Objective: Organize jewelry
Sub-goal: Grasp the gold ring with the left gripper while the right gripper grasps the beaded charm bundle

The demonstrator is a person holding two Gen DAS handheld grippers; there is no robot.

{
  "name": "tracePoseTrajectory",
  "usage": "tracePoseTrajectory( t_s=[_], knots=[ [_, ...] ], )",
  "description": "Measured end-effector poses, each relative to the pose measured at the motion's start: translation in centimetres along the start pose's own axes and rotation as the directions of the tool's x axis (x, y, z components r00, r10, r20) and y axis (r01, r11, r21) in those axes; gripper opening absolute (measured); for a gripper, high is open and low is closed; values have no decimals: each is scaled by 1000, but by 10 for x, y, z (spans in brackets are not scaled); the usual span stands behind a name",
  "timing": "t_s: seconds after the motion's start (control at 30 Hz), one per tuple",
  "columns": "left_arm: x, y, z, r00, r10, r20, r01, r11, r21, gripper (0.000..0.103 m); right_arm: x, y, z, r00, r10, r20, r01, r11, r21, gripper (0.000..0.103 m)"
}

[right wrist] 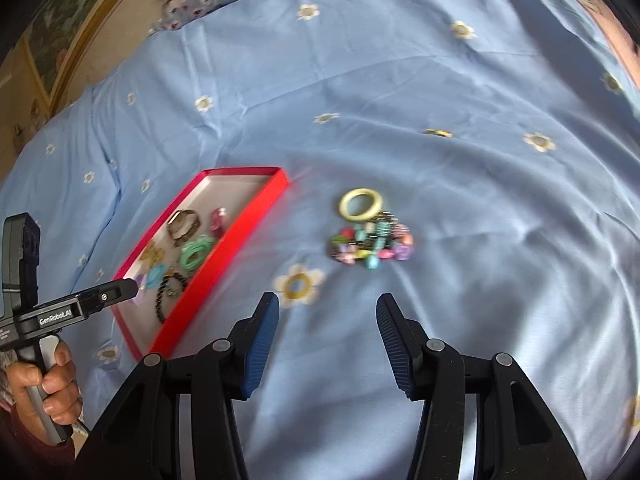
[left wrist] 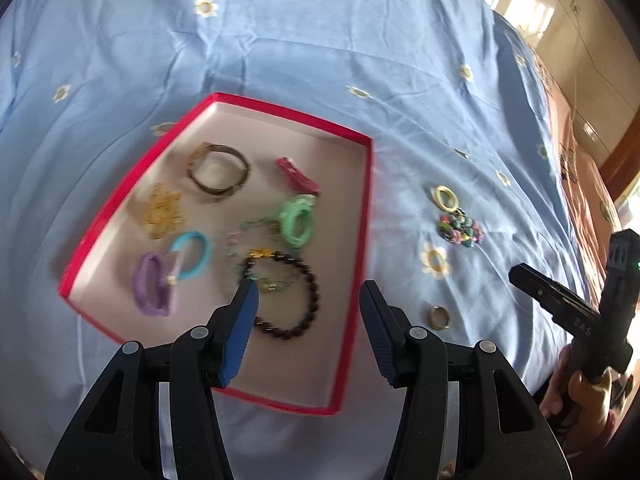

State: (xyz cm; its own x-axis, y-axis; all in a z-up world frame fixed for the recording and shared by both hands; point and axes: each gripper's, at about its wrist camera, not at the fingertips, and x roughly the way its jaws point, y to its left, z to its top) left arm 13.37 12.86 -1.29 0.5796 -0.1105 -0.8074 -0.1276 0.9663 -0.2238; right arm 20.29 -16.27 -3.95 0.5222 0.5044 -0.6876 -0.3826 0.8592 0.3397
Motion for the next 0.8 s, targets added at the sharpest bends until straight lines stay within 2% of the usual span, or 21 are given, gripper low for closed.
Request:
tracePoseTrajectory(
  t_s=[0.43,0.67,0.8],
  knots=[
    [17,-60,-5,996,-64,-55,70,990,124,52,7,-29,9,1000,-16,5,16,999,33,53],
    [42,-95,-21,988,-97,-121,121,972,201,52,21,-36,18,1000,-22,-3,22,999,31,53],
    [60,-105,-26,984,-89,-155,122,967,223,52,34,-39,20,999,-25,-23,26,999,31,53]
  ],
)
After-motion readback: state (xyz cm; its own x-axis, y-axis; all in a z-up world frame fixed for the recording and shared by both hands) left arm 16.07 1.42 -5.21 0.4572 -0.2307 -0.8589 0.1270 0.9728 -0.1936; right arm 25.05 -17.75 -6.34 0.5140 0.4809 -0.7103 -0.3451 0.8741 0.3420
